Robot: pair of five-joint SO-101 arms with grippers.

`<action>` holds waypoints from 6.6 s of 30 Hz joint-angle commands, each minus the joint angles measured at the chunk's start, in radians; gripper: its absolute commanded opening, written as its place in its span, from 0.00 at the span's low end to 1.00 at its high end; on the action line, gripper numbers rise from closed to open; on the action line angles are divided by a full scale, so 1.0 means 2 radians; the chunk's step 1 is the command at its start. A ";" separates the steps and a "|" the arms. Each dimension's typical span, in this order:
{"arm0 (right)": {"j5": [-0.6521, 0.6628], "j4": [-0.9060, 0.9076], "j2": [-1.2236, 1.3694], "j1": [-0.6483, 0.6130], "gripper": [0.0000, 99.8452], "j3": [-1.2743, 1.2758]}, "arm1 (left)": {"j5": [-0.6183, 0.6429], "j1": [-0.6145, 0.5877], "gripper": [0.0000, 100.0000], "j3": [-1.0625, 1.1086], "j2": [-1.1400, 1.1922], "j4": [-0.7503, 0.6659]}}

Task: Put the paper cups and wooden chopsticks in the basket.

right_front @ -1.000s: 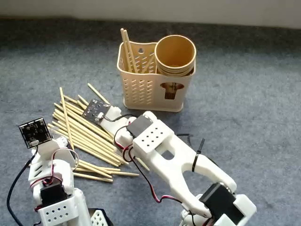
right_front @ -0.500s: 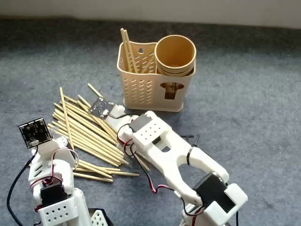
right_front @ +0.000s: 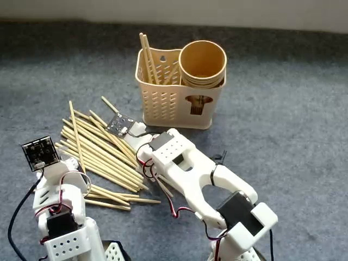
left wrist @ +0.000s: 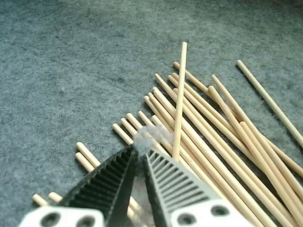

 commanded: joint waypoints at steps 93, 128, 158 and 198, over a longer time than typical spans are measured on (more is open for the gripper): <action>0.029 0.146 -0.144 0.033 0.00 -0.021 | 0.001 -0.005 0.01 0.010 -0.003 0.002; 0.011 0.038 -0.036 0.046 0.17 -0.013 | 0.001 -0.005 0.01 0.010 -0.003 0.002; 0.002 0.162 -0.189 0.021 0.00 -0.013 | 0.001 -0.004 0.01 0.010 -0.003 0.002; -0.070 -0.537 -0.311 0.129 0.00 -0.007 | 0.001 -0.001 0.01 0.010 -0.003 0.002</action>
